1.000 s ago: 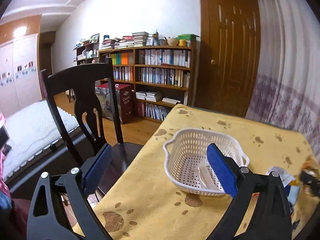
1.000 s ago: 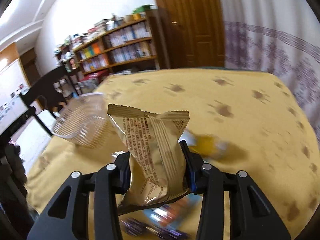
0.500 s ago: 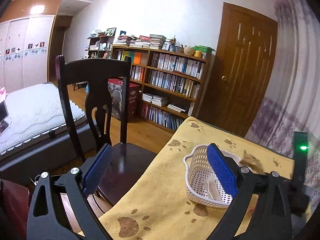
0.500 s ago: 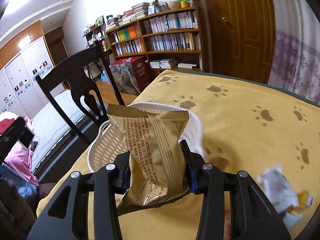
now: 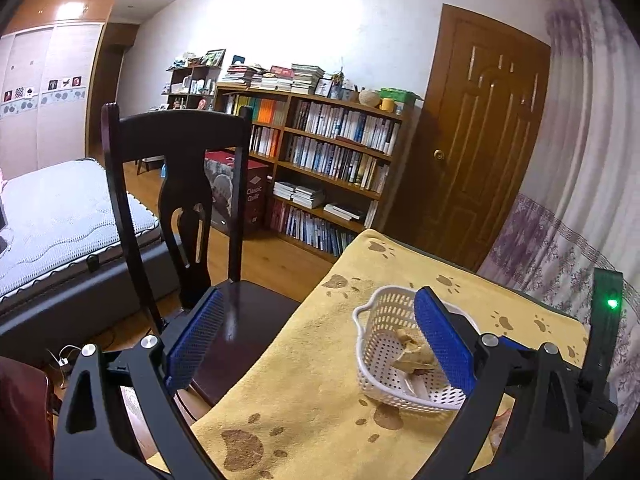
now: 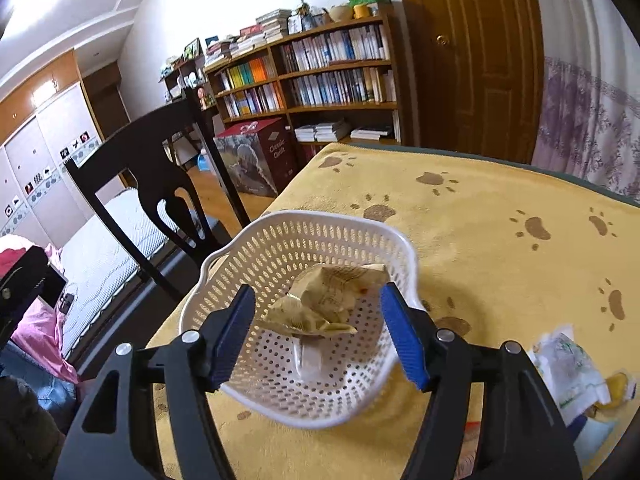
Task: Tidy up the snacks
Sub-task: 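Carry the gold chip bag to the white basket and release with right tool, then move right tool back to the table and grasp the dark bow-wrapped candy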
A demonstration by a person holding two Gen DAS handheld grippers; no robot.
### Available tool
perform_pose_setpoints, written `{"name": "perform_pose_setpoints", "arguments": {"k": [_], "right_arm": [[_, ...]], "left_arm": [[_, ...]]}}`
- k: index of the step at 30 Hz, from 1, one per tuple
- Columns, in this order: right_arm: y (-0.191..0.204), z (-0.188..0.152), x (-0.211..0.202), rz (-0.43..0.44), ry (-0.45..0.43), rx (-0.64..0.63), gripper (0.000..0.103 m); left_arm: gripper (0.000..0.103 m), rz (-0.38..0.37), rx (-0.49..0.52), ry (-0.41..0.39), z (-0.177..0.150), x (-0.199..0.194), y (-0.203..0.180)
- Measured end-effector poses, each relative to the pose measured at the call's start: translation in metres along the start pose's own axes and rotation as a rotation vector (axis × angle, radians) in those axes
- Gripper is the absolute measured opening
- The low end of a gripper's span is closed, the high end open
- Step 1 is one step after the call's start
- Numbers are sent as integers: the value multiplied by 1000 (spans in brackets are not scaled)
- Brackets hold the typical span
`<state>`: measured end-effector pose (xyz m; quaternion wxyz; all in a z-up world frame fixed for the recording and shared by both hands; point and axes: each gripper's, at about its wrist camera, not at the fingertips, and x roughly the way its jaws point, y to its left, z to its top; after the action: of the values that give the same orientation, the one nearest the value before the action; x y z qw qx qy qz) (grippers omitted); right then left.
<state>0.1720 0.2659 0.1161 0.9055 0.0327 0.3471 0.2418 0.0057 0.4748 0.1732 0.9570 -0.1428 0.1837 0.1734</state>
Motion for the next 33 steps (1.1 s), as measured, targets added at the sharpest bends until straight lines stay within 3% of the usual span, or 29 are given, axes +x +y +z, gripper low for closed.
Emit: {"name": "perform_pose_setpoints", "arguments": {"k": [12,25,33], "right_arm": [[-18,-31,-39,-49,-24,21,65],[-101,-73,-111,-163,-85,200,65],[-152,-124,-153,-262,-62,296,66]], "left_arm": [[97,-37,28,-6,-2,-6,-16],[97,-70,63,-3,-8,-12,-33],[98,-86,87,-9,-9,-18,-45]]}}
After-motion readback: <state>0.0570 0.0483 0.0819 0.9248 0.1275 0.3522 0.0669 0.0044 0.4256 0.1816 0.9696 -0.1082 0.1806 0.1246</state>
